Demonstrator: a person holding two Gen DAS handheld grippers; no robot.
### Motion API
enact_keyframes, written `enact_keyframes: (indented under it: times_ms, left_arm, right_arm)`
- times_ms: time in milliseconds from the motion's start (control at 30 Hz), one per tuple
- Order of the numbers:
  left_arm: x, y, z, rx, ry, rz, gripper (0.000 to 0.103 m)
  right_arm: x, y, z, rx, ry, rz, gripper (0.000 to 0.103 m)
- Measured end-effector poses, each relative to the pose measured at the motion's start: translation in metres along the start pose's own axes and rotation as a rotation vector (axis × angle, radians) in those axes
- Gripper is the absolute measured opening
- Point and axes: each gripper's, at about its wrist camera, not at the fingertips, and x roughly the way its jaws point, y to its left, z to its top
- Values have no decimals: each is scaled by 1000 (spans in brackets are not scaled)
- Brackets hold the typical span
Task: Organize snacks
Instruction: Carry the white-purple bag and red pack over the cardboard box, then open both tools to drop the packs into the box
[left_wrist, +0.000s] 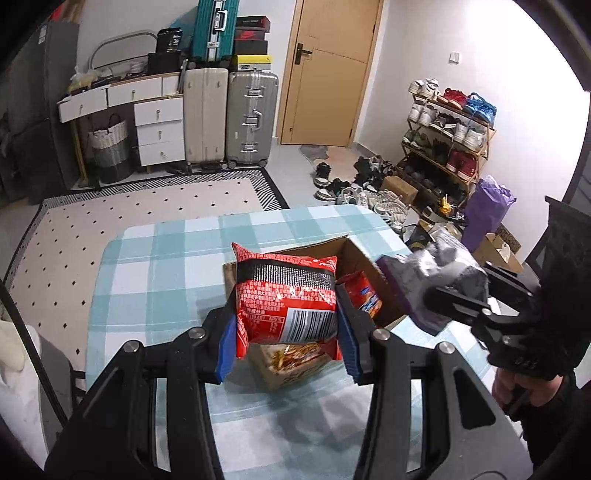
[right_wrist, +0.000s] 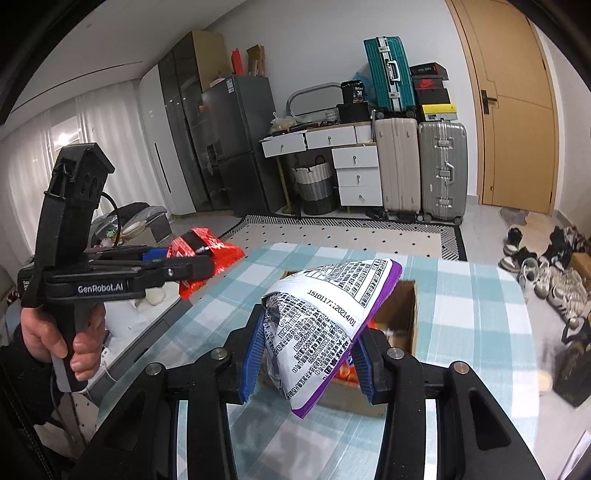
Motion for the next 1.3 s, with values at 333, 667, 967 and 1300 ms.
enact_keyframes:
  times_ms: [333,667,967,1300]
  left_arm:
    - [38,-8,25,-8,44,-28,43]
    - [104,4,32,-48,131,-123,43]
    - [161,16,30,-72,181,-175,43]
    - [185,31,18,-120,237,-174,60]
  right_arm:
    - [25,-6,29,-3,9,26,43]
    - [65,-24,40,39,55,14,43]
    - [98,-49,34,62,102,-21,45]
    - [112,-54,27,46,141,-40,53]
